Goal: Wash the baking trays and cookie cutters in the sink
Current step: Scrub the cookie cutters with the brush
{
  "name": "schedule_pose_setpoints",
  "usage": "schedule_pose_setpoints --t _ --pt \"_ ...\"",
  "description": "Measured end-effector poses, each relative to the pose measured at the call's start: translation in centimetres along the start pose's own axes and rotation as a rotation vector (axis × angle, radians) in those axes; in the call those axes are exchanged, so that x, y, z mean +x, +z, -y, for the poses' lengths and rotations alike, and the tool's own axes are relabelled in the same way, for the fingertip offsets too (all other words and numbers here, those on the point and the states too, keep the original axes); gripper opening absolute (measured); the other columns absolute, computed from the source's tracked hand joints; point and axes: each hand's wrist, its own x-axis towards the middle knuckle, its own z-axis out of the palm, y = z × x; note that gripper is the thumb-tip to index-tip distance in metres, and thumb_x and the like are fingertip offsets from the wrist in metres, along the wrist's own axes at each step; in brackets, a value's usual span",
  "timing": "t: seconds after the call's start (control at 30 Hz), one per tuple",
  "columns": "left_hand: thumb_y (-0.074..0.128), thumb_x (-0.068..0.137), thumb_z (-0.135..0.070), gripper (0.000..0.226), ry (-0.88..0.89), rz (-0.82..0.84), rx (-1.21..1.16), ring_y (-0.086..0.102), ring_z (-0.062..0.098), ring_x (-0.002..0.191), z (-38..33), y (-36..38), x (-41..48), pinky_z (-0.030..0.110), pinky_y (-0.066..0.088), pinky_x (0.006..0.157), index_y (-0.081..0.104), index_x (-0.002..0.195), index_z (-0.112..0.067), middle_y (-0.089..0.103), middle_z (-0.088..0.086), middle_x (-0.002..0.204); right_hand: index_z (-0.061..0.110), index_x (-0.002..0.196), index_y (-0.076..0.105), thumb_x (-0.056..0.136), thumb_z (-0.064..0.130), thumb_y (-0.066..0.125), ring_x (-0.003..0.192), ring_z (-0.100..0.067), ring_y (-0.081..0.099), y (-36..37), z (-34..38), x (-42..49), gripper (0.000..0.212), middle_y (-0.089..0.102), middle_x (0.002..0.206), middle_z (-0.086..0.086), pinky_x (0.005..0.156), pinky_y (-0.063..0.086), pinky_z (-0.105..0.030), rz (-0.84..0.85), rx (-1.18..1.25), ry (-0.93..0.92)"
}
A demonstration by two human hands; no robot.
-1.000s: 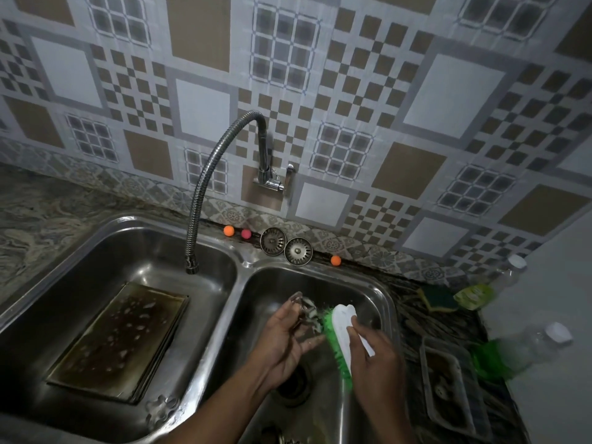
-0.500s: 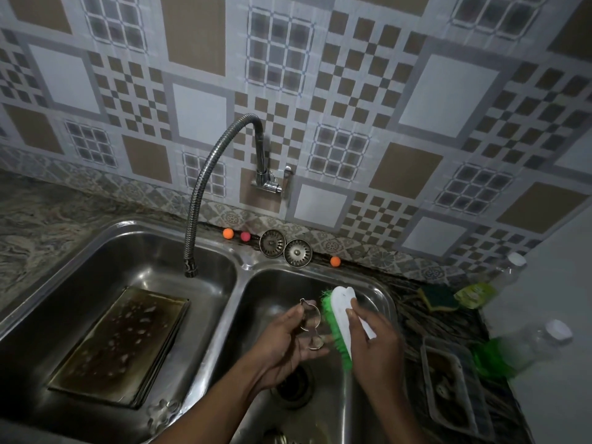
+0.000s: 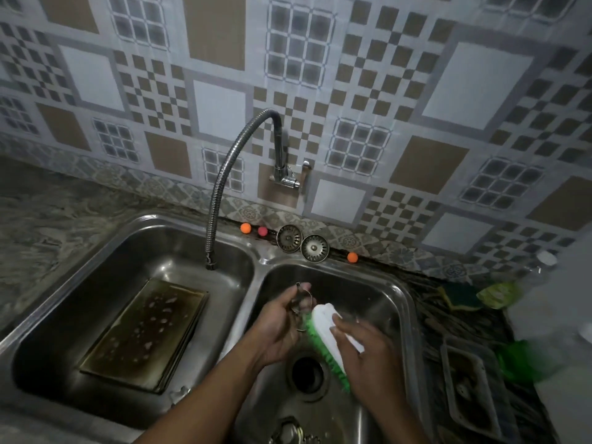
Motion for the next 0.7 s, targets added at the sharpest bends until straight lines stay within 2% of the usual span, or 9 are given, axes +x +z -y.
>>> schedule_pose_setpoints --t 0.07,0.23,0.3,0.37,0.43,0.53,0.57,0.63,0.7 --pt "0.052 0.095 -0.029 0.025 0.05 -0.035 0.176 0.057 0.017 0.065 -1.1 -1.5 -0.4 0.026 0.043 0.052 0.059 0.116 -0.017 0.058 0.004 0.082 0.022 0.103 0.076 0.084 0.008 0.074 0.097 0.009 0.062 -0.2 -0.6 -0.1 0.024 0.068 0.102 0.023 0.084 0.047 -0.01 -0.03 0.016 0.04" --pt "0.045 0.101 -0.022 0.018 0.119 -0.22 0.434 0.065 0.023 0.069 -6.4 -7.3 -4.3 0.027 0.045 0.058 0.059 0.112 -0.019 0.068 0.007 0.091 0.028 0.1 0.074 0.084 0.012 0.073 0.096 0.007 0.064 -0.5 -2.0 -1.6 0.023 0.071 0.099 0.017 0.083 0.045 -0.007 -0.063 0.081 0.16" --pt "0.051 0.098 -0.018 0.01 0.138 -0.338 0.726 0.058 0.017 0.063 -8.0 -11.4 -5.4 0.024 0.042 0.053 0.06 0.101 -0.02 0.065 0.006 0.084 0.029 0.099 0.075 0.085 0.014 0.072 0.096 0.006 0.064 -0.5 -2.7 -2.3 0.02 0.071 0.099 0.016 0.082 0.045 -0.006 -0.073 0.109 0.239" --pt "0.059 0.094 -0.019 0.004 0.102 -0.398 1.075 0.057 0.017 0.073 -8.8 -15.5 -6.4 0.029 0.046 0.064 0.063 0.096 -0.02 0.064 0.008 0.09 0.029 0.096 0.075 0.085 0.012 0.073 0.098 0.001 0.065 -0.3 -3.4 -2.9 0.021 0.072 0.099 0.012 0.084 0.047 -0.01 -0.1 0.143 0.281" --pt "0.062 0.094 -0.018 0.008 -0.015 -0.385 1.404 0.056 0.009 0.084 -8.1 -18.6 -7.0 0.02 0.043 0.073 0.065 0.101 -0.02 0.065 0.003 0.096 0.024 0.093 0.075 0.083 0.004 0.073 0.097 -0.001 0.067 0.0 -3.4 -3.2 0.022 0.074 0.099 0.002 0.086 0.045 -0.006 -0.126 0.171 0.285" --pt "0.069 0.085 -0.023 0.016 -0.039 -0.465 1.603 0.058 -0.005 0.066 -6.4 -20.7 -6.9 0.011 0.046 0.069 0.071 0.095 -0.011 0.062 -0.007 0.076 0.006 0.093 0.075 0.081 -0.004 0.073 0.09 0.012 0.063 0.2 -3.4 -3.6 0.016 0.073 0.099 -0.006 0.083 0.043 -0.003 -0.151 0.158 0.247" --pt "0.07 0.08 -0.031 0.024 -0.037 -0.482 1.633 0.06 -0.002 0.067 -5.8 -20.7 -6.7 0.019 0.05 0.075 0.071 0.09 -0.01 0.066 -0.003 0.076 0.006 0.092 0.075 0.082 -0.002 0.073 0.09 0.007 0.065 0.3 -3.9 -3.9 0.013 0.074 0.098 -0.007 0.086 0.046 -0.009 -0.161 0.125 0.215" --pt "0.067 0.081 -0.037 0.036 -0.071 -0.501 1.705 0.065 0.019 0.092 -4.6 -20.2 -5.8 0.02 0.044 0.075 0.072 0.098 -0.005 0.072 0.008 0.1 0.015 0.093 0.076 0.083 0.01 0.074 0.095 -0.01 0.068 0.1 -5.0 -4.4 0.012 0.075 0.097 -0.006 0.093 0.05 -0.034 -0.18 0.106 0.197" --pt "0.061 0.088 -0.033 0.038 -0.101 -0.52 1.64 0.064 0.025 0.108 -3.2 -20.8 -4.3 0.021 0.041 0.071 0.07 0.108 -0.001 0.069 0.013 0.114 0.019 0.094 0.074 0.08 0.016 0.071 0.102 -0.019 0.068 -0.4 -5.7 -4.7 0.015 0.075 0.098 -0.003 0.096 0.047 -0.044 -0.165 0.121 0.252"
